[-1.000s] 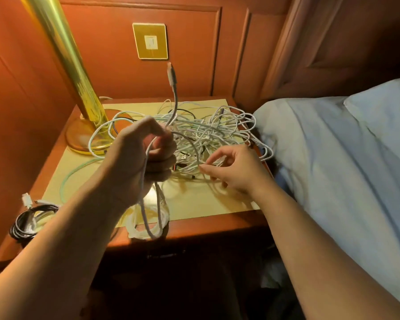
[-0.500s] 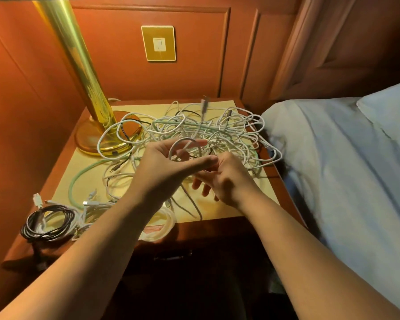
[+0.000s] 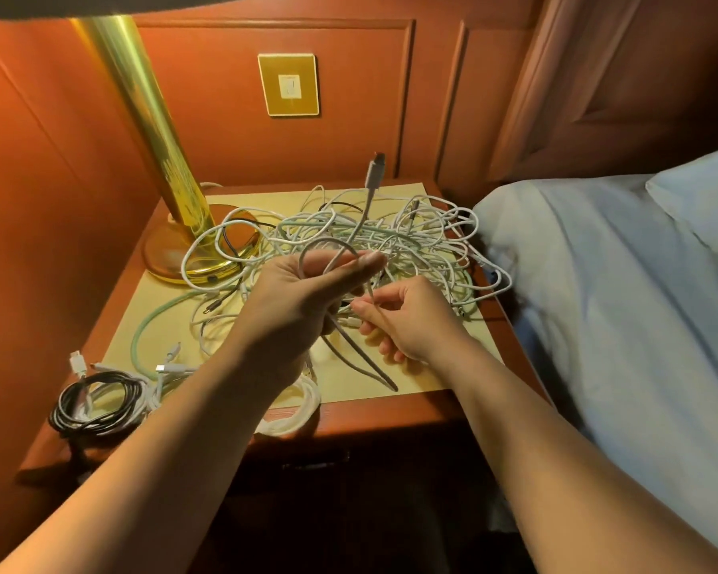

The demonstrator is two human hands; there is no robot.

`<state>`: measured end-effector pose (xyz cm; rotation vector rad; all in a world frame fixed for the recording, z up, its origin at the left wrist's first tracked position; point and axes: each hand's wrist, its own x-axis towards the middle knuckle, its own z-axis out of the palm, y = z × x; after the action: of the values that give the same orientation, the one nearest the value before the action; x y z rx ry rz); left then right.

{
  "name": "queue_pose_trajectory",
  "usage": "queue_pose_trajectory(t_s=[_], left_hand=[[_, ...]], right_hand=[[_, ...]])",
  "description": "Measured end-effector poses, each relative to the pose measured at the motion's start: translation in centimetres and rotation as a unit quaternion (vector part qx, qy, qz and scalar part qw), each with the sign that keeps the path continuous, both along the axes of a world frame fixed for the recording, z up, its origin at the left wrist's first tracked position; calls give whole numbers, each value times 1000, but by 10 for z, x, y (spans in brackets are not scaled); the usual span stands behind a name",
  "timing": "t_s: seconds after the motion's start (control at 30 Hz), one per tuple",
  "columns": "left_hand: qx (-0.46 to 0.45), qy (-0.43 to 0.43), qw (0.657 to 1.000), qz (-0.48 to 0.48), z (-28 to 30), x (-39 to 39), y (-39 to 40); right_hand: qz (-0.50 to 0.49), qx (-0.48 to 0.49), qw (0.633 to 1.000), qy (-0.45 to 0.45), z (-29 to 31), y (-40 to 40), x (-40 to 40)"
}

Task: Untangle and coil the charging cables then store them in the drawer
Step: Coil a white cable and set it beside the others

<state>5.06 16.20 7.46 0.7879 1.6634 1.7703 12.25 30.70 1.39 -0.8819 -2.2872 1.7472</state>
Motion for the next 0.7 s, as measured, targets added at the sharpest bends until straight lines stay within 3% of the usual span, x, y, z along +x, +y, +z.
queue_pose_trajectory(t_s=[0.13,0.23,0.33,0.47,0.57,0.63,0.7], left_hand=[[52,-27,998,0,23,-1,-6],[43,17,998,50,24,-9,-10],[-35,129,987,91,5,-17,-7],[-168,246,953,60,-32,-16,3],[-249,332,902,117,-50,-9,12],[-285,360,879,132,-52,-6,16],[-303,356,877,110,-51,-8,17]], right_hand=[[-18,-14,1000,-9,-5,3,-5],[-20,-10,1000,-12,-7,5,-7],[-17,12,1000,-21,-9,8,-7],[-20,41,998,-35,-7,8,-10],[-33,31,997,-61,-7,9,-12],[-39,43,996,-68,-10,10,-13],[-45,74,993,-75,-12,12,-13]])
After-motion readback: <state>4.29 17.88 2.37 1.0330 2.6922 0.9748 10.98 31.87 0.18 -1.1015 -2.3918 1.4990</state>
